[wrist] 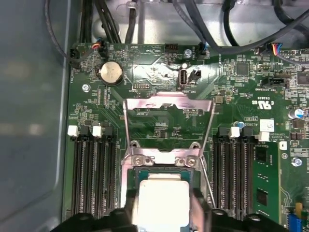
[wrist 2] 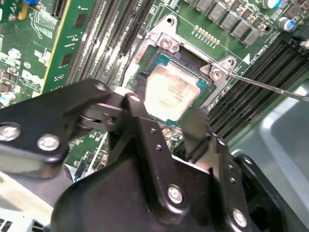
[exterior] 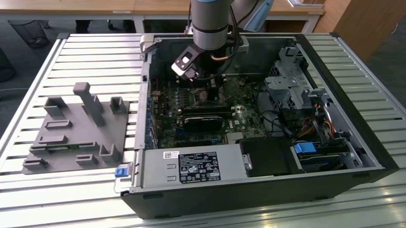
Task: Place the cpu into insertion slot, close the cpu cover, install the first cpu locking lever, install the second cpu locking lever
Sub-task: 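Place the cpu into insertion slot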
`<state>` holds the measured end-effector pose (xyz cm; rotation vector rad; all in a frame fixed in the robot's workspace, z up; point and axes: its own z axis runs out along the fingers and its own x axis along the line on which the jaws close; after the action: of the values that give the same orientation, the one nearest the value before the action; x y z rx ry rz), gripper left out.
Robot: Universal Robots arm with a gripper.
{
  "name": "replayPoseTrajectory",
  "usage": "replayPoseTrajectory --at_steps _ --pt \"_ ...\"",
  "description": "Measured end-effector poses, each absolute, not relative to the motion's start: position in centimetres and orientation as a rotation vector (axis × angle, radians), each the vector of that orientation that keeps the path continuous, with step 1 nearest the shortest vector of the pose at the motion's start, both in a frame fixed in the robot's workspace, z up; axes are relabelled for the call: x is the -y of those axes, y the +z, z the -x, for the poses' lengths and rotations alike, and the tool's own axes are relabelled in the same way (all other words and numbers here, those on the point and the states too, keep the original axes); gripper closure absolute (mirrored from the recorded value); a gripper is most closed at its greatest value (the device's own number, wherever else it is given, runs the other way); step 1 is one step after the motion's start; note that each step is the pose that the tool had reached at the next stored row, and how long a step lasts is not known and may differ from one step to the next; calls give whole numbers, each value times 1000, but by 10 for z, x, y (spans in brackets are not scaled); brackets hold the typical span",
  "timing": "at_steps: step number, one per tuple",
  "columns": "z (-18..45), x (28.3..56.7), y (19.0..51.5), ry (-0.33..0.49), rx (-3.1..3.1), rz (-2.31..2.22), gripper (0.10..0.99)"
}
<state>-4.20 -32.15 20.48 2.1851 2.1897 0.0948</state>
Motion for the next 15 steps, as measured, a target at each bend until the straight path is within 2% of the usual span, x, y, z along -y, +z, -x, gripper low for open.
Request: replayPoseTrajectory --at_steps 2,3,5,6,9,10,11,15 --pt "42 324 205 99 -2192 -2188 616" --pt "42 324 205 101 -2194 -2190 616" --pt "41 325 206 105 -2199 -2195 733" --pt "40 325 206 105 -2201 -2198 733" --pt "39 326 207 105 -2206 -2204 910" --pt "39 326 207 106 -2207 -2204 910" --pt "39 326 207 106 -2207 -2205 965" --pt "39 326 208 106 -2208 -2205 980"
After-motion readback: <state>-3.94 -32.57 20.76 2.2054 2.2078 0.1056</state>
